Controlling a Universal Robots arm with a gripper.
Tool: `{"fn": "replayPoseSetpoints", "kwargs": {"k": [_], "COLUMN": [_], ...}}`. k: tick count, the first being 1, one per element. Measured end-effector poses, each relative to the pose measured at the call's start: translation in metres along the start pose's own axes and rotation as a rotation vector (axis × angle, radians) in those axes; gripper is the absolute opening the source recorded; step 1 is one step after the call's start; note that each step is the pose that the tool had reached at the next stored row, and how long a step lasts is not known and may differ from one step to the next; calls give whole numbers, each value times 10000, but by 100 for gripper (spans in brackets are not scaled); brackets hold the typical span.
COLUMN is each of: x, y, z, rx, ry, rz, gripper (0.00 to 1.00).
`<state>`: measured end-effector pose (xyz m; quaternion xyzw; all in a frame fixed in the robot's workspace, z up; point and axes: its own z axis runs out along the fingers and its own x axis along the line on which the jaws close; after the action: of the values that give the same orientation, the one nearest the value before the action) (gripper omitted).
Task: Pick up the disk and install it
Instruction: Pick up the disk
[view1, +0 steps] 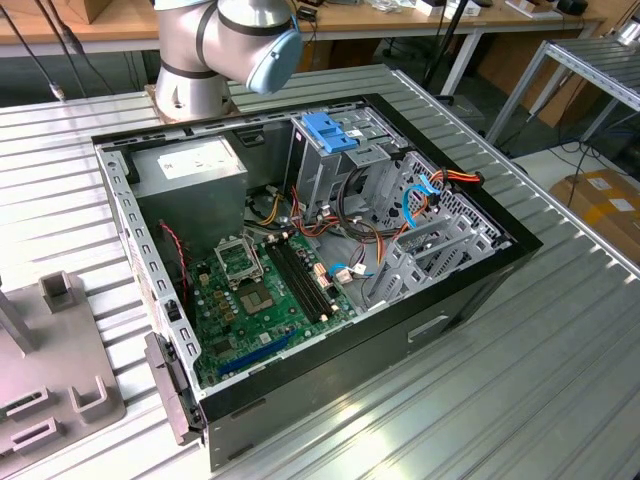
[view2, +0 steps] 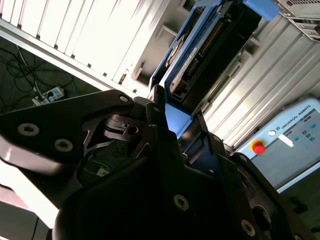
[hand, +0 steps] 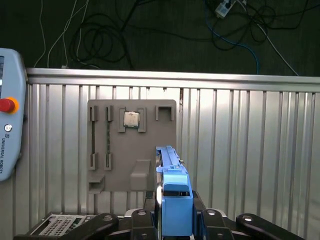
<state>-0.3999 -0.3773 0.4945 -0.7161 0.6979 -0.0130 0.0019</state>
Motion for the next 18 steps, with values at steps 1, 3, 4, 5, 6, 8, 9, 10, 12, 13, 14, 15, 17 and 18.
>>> {"fn": "replayPoseSetpoints", "kwargs": {"k": [1,3,4,5,6,8,9,10,12,13,14,15,17,18], "x": [0,1,1,1,2,3,3,4,5,5,6,7,8,9], "y": [-7,-28,-39,-60,-83,-115,-141,-162,-197,-220,-240,-263,-337,-361], "z": [0,1,1,1,2,3,3,3,4,5,5,6,8,8], "rx": [0,1,0,0,2,1,1,0,0,1,0,1,1,0], "ry": [0,0,0,0,0,0,0,0,0,0,0,-1,0,0], "rz": [1,1,1,1,1,0,1,1,1,1,1,1,1,1], "gripper": [37,37,37,37,37,37,37,37,37,37,37,37,37,37]}}
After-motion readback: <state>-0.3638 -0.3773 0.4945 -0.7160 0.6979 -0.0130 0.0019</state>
